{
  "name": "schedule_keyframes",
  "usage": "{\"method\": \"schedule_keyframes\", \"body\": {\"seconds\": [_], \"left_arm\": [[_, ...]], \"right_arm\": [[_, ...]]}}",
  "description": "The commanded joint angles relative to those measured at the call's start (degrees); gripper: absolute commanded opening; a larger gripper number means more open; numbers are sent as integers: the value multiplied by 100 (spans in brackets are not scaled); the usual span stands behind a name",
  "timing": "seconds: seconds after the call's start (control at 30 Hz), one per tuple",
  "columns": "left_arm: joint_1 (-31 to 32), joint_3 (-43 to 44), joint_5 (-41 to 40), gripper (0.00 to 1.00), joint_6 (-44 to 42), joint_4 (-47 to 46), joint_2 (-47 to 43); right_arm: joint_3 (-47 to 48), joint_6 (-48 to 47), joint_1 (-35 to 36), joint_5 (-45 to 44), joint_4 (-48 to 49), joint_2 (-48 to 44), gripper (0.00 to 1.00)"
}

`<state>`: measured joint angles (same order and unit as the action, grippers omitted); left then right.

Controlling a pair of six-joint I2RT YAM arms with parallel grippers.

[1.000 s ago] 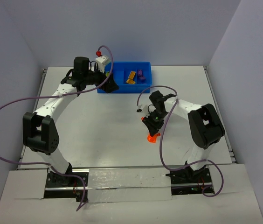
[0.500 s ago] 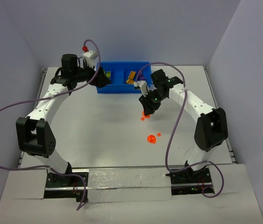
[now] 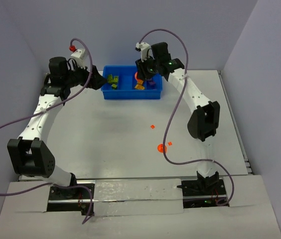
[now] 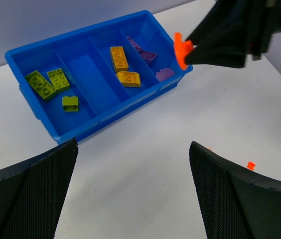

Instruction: Sort the legos into containers by color

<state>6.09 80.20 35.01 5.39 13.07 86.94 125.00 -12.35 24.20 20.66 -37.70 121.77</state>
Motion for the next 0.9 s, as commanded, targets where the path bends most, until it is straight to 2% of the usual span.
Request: {"method": "schedule_keyframes", "body": {"seconds": [0.0, 0.17, 0.33, 0.53, 0.87], "left_arm": [[-90, -211, -164, 99, 90, -252, -240], [-142, -372, -301, 99, 103, -252, -343], [-169, -389, -335, 99, 74, -198, -360], [-178, -361, -285, 99, 66, -134, -362], [-178, -264, -285, 99, -59, 41, -353]], "right_arm": [[589, 436, 109, -349, 723, 563, 18], [708, 672, 346, -543, 1541, 1011, 18], [937, 664, 574, -683, 1958, 1419, 18], [730, 513, 656, -1172, 2421, 1673, 18], [847, 366, 687, -1447, 2504, 2048, 25]]}}
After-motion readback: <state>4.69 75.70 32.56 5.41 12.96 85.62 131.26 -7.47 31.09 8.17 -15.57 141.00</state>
